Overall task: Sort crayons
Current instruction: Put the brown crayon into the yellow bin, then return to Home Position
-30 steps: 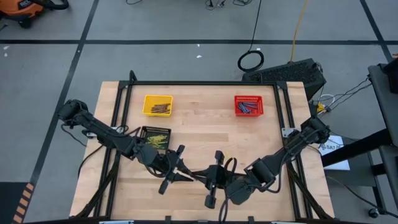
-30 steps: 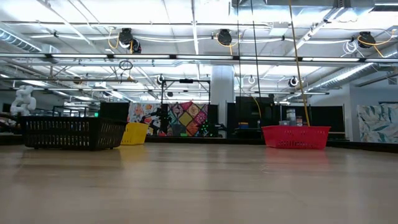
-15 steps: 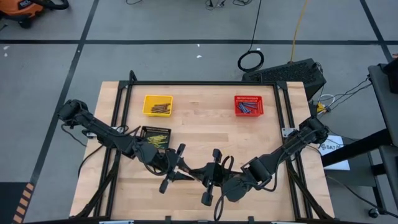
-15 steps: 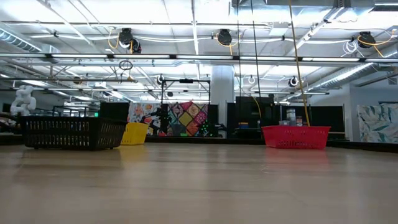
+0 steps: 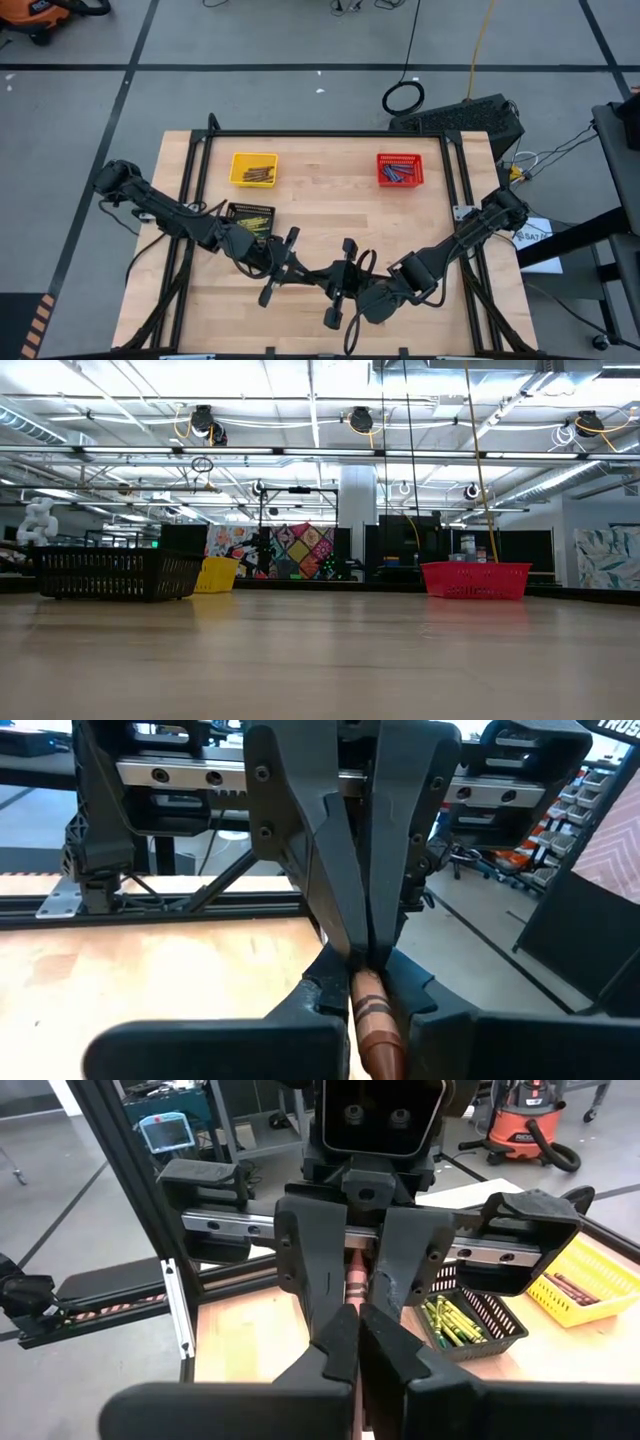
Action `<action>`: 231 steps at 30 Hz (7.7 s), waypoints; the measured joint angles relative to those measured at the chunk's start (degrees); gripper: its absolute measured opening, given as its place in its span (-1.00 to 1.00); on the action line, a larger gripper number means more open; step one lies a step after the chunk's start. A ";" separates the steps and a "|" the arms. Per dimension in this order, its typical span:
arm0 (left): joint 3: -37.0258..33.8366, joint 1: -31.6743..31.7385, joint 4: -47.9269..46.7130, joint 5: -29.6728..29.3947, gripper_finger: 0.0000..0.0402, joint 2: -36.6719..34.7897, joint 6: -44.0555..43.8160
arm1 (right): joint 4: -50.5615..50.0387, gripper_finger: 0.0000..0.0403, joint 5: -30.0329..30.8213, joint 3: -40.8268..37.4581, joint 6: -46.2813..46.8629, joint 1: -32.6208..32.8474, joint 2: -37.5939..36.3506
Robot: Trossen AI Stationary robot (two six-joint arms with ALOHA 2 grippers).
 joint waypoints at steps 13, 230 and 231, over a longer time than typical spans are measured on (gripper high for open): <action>0.07 0.06 -2.30 0.05 -0.95 0.00 1.03 | -0.13 -1.00 -0.43 0.00 1.02 -0.02 0.00; -52.61 59.16 -23.83 -3.07 -0.46 -80.89 5.60 | 31.02 -0.76 -16.80 -84.51 -30.22 0.87 -81.35; -52.61 59.17 -23.86 -3.06 -0.46 -80.89 5.58 | 32.03 -0.76 -17.83 -85.56 -30.27 0.87 -81.62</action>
